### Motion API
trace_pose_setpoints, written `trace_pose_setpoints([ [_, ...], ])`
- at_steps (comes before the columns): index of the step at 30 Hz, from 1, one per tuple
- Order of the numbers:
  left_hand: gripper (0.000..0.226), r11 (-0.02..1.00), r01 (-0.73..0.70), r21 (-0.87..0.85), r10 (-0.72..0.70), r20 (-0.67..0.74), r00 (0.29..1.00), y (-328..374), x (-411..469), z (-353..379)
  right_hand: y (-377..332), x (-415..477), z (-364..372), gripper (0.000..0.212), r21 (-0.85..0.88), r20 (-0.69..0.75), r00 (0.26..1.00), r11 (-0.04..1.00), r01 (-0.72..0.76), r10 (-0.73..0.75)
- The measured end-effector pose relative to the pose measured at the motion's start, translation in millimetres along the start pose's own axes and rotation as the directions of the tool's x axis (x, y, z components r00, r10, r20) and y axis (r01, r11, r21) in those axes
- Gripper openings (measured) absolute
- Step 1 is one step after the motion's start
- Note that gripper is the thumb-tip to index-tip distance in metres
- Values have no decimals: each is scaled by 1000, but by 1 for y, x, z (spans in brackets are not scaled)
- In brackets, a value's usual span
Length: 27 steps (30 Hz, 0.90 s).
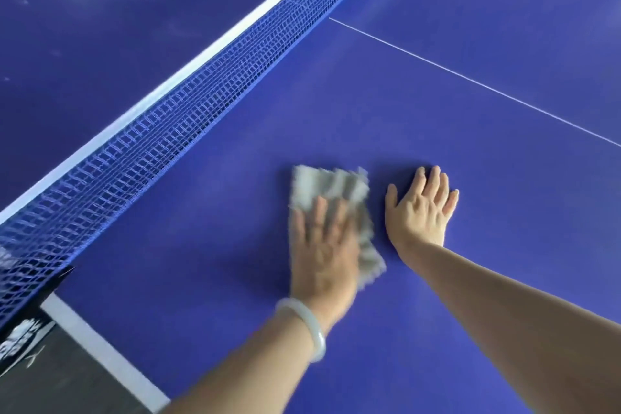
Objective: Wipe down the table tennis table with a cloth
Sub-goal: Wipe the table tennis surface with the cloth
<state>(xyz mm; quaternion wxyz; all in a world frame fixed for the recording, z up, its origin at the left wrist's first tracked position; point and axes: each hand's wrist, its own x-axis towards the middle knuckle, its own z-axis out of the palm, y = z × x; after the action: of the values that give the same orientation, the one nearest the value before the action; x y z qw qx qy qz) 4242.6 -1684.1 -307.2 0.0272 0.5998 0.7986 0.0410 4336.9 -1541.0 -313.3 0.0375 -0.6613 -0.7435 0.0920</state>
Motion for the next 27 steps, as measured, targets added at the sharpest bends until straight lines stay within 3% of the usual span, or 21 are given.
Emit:
trace_pose_setpoints([
  [2, 74, 963, -266, -53, 269, 75, 960, 26, -40, 4, 1, 1, 2, 70, -4, -2, 1000, 1000, 8, -8],
  [3, 66, 933, -356, -48, 359, 73, 931, 20, -51, 4, 2, 2, 3, 71, -1, -6, 1000, 1000, 10, -10],
  [5, 52, 905, -425, -9, 425, 49, 904, -14, -57, 3, 2, 3, 3, 71, 8, -8, 1000, 1000, 5, -5],
  [7, 52, 941, -334, 47, 333, 40, 942, -57, -50, -3, 2, 2, 4, 71, 1, -12, 1000, 1000, 12, -12],
  [9, 54, 992, -114, 44, 112, 43, 993, -87, -41, -8, 1, 0, 6, 71, -17, -4, 1000, 1000, 25, -25],
  [11, 55, 999, 32, 29, -33, 61, 998, -93, -39, -8, -2, -2, 7, 70, -64, 6, 1000, 998, 27, -27],
  [16, 58, 997, 39, 64, -44, 89, 995, -89, -37, -5, -11, -39, 1, 63, -80, 95, 986, 986, 144, -136],
  [20, 58, 996, 53, 74, -62, 124, 990, -88, -37, -8, -42, -161, 20, 61, 105, 78, 938, 939, 328, -337],
  [23, 59, 997, 66, 49, -72, 143, 987, -88, -37, -11, -66, -216, 27, 60, 174, 22, 946, 933, 316, -325],
  [27, 59, 998, 53, 45, -59, 146, 988, -88, -37, -14, -70, -217, 28, 61, 103, 50, 951, 948, 300, -307],
])
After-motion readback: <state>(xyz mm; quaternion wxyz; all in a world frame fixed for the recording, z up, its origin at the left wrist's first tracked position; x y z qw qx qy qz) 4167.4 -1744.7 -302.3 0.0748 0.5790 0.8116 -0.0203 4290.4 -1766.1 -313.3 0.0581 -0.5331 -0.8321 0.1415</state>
